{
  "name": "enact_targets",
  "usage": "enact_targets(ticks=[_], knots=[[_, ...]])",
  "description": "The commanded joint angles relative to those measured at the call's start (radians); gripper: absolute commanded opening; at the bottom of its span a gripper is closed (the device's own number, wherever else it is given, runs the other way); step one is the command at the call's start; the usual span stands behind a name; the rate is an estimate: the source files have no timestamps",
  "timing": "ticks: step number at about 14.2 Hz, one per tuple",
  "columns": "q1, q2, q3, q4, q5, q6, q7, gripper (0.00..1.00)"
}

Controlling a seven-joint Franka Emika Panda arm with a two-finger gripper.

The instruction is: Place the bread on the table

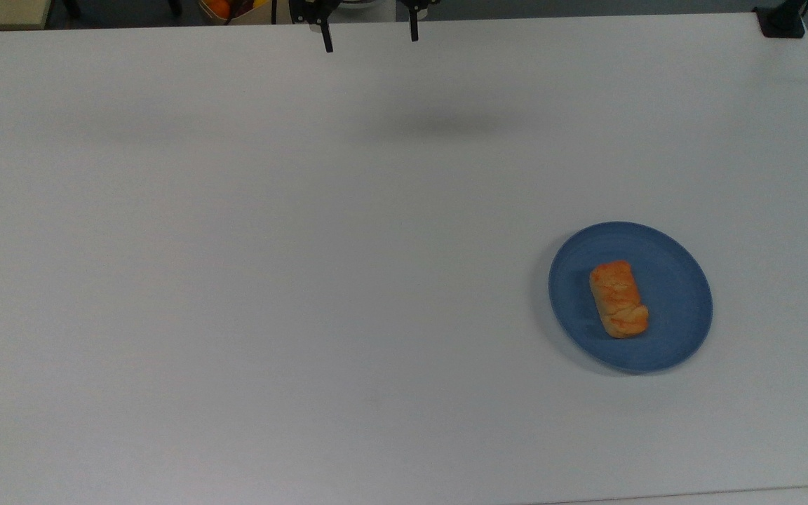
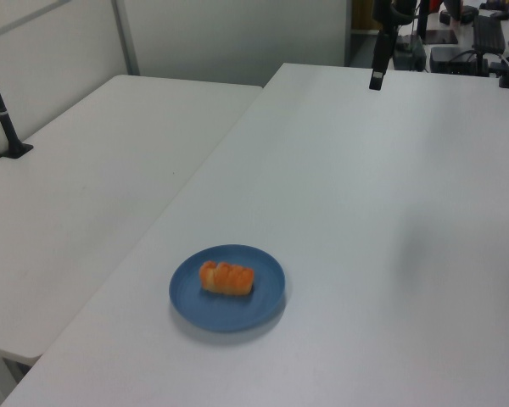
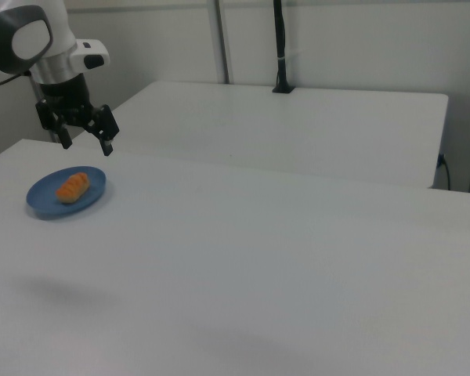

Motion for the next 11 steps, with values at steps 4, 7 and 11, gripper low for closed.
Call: enact_targets(ticks=[4,7,11], knots=[[-0.012,-0.01,0.011,-0.012,0.007,-0.008,-0.011,1.0],[-0.012,-0.01,0.011,-0.012,0.007,-0.008,-0.011,1.0],[-0.012,-0.01,0.011,-0.012,0.007,-0.029,-0.017,1.0]])
